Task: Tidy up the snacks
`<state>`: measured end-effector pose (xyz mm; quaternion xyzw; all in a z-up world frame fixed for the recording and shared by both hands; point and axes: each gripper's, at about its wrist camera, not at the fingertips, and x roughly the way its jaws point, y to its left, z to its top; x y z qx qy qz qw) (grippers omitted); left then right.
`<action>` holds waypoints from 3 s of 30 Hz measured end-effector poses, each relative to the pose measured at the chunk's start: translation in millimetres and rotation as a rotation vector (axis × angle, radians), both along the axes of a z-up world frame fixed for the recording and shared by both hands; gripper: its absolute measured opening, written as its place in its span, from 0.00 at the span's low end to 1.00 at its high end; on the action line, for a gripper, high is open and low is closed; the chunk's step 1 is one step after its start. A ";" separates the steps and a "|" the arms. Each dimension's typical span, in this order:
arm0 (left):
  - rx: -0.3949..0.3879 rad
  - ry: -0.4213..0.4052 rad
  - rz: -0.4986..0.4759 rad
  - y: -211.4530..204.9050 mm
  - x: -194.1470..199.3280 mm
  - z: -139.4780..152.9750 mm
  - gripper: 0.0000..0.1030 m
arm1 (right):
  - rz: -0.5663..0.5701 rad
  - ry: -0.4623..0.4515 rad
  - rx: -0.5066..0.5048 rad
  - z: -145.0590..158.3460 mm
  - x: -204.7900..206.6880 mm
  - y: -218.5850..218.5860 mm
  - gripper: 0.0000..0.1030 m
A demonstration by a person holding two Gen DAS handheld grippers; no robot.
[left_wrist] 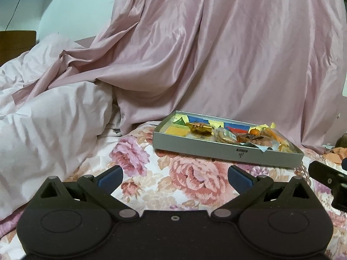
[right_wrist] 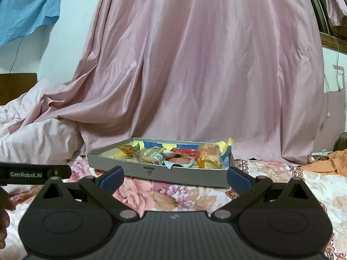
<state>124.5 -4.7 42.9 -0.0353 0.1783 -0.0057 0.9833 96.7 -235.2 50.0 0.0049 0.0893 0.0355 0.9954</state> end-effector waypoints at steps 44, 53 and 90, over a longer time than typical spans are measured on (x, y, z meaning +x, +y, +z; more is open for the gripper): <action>0.017 0.005 -0.035 18.4 -71.6 -22.3 0.99 | -0.018 0.066 0.022 -20.6 -61.0 21.6 1.00; 0.022 0.053 -0.028 18.4 -63.1 -30.3 0.99 | -0.005 0.145 0.042 -33.5 -49.5 21.3 1.00; 0.027 0.094 -0.018 19.2 -57.5 -35.4 0.99 | 0.006 0.195 0.038 -41.3 -39.9 23.9 1.00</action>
